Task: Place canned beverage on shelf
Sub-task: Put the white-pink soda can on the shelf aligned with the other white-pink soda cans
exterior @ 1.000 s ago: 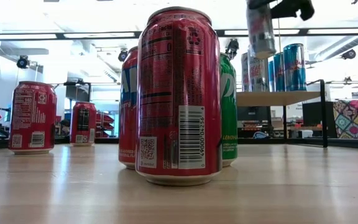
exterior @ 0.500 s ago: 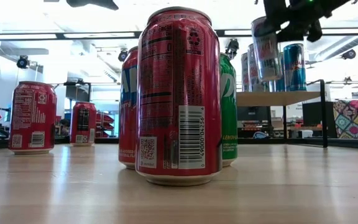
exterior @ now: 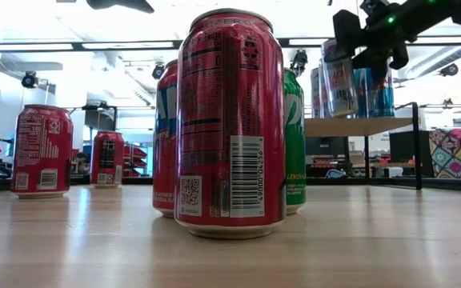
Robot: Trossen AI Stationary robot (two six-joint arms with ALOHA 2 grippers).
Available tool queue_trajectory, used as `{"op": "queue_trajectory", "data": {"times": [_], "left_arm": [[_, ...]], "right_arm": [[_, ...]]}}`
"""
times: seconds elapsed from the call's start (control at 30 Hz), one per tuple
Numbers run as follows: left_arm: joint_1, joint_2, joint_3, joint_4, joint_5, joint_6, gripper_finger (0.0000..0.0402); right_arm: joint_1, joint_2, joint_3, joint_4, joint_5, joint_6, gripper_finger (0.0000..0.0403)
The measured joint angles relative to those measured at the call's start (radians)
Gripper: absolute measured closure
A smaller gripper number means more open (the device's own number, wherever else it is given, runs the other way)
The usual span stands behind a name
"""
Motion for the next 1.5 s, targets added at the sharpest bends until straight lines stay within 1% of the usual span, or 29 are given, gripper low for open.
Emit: {"op": "queue_trajectory", "data": {"times": [0.27,0.4,0.57,0.87,1.0,1.23,1.5], "left_arm": [[0.017,0.0,0.0,0.0,0.0,0.023,0.0134],[0.022,0.0,0.0,0.0,0.0,0.027,0.0134],[0.022,0.0,0.0,-0.001,0.0,0.04,0.0134],[0.025,0.001,0.0,-0.001,0.0,0.042,0.0134],[0.026,0.001,0.0,-0.001,0.0,0.042,0.0134],[0.025,0.001,0.0,-0.001,0.001,0.04,0.0134],[0.025,0.001,0.0,-0.001,0.011,0.035,0.0134]], "right_arm": [[-0.081,0.014,0.0,0.004,-0.08,0.002,0.0149],[-0.102,0.014,0.0,0.005,-0.086,0.018,0.0143],[-0.104,0.014,0.0,0.004,-0.087,0.019,0.0129],[-0.104,0.013,0.0,0.003,-0.128,0.06,0.0126],[-0.103,0.013,0.0,0.003,-0.149,0.058,0.0125],[-0.103,0.012,0.0,-0.001,-0.154,0.051,0.012],[-0.103,0.012,0.001,-0.005,-0.201,0.035,0.0117]]}}
